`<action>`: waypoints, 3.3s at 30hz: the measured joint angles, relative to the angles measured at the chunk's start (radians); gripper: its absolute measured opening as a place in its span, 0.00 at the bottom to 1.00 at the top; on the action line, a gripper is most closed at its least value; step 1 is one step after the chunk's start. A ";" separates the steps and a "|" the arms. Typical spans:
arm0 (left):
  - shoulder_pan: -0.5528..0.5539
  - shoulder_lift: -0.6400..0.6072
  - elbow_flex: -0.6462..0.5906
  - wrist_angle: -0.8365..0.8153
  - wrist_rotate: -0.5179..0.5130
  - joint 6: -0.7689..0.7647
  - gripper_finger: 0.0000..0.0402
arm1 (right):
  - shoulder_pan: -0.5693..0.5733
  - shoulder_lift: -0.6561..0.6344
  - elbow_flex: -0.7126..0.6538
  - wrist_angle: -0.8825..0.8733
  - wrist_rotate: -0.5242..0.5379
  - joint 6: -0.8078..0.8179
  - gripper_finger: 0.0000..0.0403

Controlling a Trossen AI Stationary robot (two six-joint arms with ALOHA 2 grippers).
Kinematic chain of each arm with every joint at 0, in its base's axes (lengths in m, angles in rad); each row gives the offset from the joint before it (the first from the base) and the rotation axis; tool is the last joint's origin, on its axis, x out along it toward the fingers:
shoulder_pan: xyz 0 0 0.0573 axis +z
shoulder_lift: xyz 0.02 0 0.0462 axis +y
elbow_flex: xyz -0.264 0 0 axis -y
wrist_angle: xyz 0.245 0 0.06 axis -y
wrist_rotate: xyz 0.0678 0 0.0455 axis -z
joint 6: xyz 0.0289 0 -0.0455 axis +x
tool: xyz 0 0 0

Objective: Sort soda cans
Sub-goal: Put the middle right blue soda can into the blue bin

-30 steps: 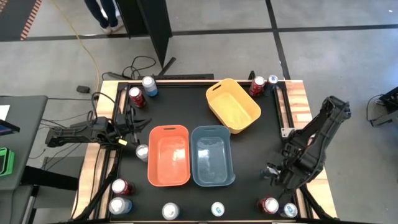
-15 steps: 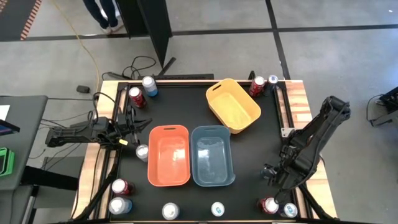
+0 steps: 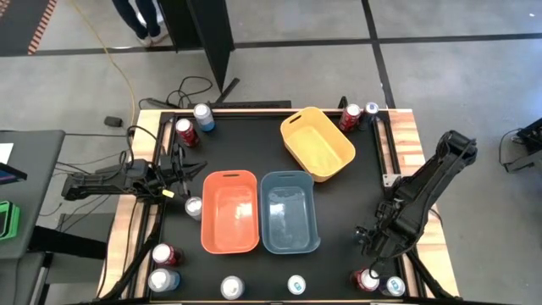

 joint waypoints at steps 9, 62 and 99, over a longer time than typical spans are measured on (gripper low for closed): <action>0.000 0.000 0.000 -0.005 0.000 0.000 0.00 | -0.043 0.000 -0.041 0.076 -0.003 -0.052 0.71; 0.000 0.000 0.000 -0.022 0.000 -0.004 0.00 | -0.724 0.185 0.730 -0.363 -0.049 -1.120 0.58; 0.000 0.000 0.000 -0.023 0.026 -0.038 0.00 | -0.861 0.904 1.402 -0.388 -0.085 -1.634 0.59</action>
